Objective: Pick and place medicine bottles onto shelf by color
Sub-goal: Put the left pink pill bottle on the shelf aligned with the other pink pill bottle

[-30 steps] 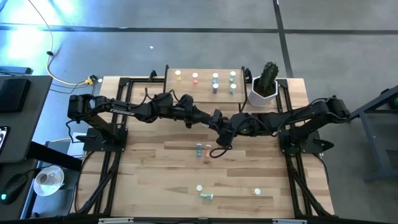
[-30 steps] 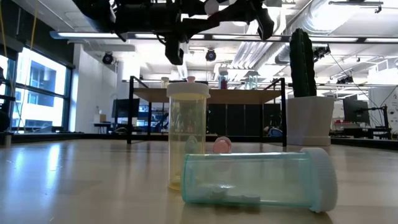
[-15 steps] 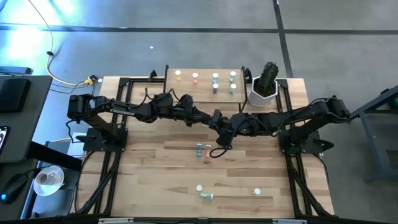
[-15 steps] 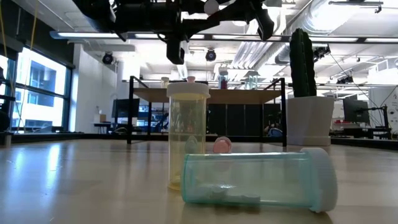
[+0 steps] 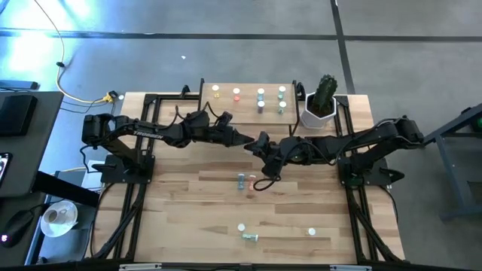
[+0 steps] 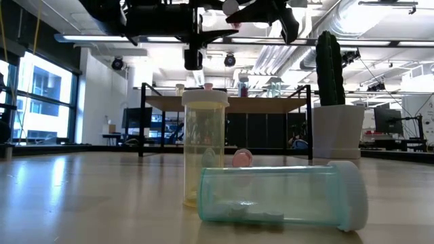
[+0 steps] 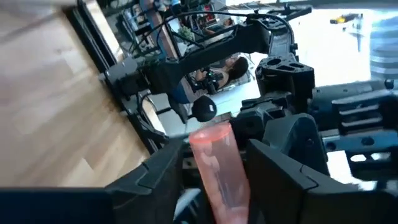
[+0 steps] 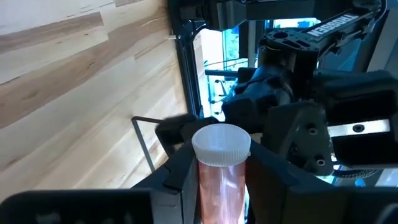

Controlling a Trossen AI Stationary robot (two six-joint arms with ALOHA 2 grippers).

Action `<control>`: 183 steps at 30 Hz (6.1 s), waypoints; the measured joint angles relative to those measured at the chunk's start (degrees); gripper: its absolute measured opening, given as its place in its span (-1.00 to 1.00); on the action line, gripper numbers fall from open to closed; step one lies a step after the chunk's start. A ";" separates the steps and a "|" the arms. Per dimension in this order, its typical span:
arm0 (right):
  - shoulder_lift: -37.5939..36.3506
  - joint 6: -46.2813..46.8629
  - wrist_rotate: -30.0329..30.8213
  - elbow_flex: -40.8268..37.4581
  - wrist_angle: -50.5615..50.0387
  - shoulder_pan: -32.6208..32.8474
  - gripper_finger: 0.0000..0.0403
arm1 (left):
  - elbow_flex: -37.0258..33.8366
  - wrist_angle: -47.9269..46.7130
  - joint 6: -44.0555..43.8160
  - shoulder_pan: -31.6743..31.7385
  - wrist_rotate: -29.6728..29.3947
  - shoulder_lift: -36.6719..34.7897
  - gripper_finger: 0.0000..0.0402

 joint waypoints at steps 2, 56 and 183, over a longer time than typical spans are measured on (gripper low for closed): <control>0.00 1.65 0.02 0.00 0.00 0.02 -0.50 | 0.00 0.06 3.68 1.07 1.24 0.00 -0.11; -0.24 78.02 0.51 0.00 20.17 -3.37 -0.50 | -0.02 -0.40 65.58 5.34 12.75 0.00 0.31; 15.17 75.77 -25.90 30.14 -17.95 -21.38 -0.03 | -15.80 -15.41 70.06 11.31 -1.87 -19.17 -0.52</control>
